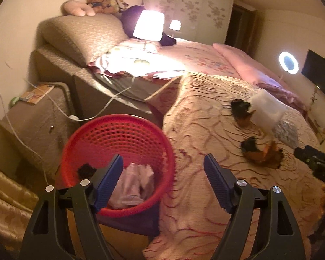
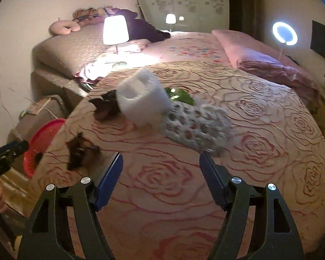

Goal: Collect trash
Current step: 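Move both open tools back over the trash on the bed, then grasp the dark crumpled wrapper on the bed with the left tool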

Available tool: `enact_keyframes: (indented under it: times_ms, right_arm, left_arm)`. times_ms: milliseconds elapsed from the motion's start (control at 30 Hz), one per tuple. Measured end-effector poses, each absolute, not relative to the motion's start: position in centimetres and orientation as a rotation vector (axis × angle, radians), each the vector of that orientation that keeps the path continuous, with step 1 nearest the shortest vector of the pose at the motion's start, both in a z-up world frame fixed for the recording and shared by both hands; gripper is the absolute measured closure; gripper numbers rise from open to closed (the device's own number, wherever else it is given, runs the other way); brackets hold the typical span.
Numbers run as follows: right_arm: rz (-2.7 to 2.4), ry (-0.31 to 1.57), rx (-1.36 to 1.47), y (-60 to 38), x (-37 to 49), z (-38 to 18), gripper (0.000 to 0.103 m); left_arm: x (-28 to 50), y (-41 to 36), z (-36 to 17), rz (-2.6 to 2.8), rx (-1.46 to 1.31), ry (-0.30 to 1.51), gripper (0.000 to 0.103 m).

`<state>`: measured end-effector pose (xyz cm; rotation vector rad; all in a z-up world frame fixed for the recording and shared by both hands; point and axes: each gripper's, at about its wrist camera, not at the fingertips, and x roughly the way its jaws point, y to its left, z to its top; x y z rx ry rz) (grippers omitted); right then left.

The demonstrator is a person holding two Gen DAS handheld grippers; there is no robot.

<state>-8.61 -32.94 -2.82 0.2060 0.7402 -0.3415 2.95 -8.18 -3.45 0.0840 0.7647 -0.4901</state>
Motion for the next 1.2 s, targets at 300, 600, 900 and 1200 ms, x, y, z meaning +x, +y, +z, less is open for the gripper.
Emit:
enact_keyframes:
  times_ms: [300,600,900,1200]
  right_arm:
    - [-0.380,0.752,0.254,-35.2,-9.8,-4.4,0.032]
    - [-0.372,0.753,0.291,-36.1,-10.1,-5.4,0.030]
    - [-0.356,0.740,0.303,-36.3,-10.2,-5.4,0.028]
    - [-0.353,0.734,0.310,-36.4,-10.2,-5.3,0.028]
  left_arm:
    - [0.7,-12.6,-3.4,-0.623,0.137,0.773,0.028]
    - [-1.0,-18.0,-3.3,-0.720,0.210,0.755,0.028]
    - [-1.3,-21.6,-4.2,-0.760,0.285,0.745,0.028]
    - [-0.5,-22.2,-5.5,-0.752,0.302,0.769,0.059]
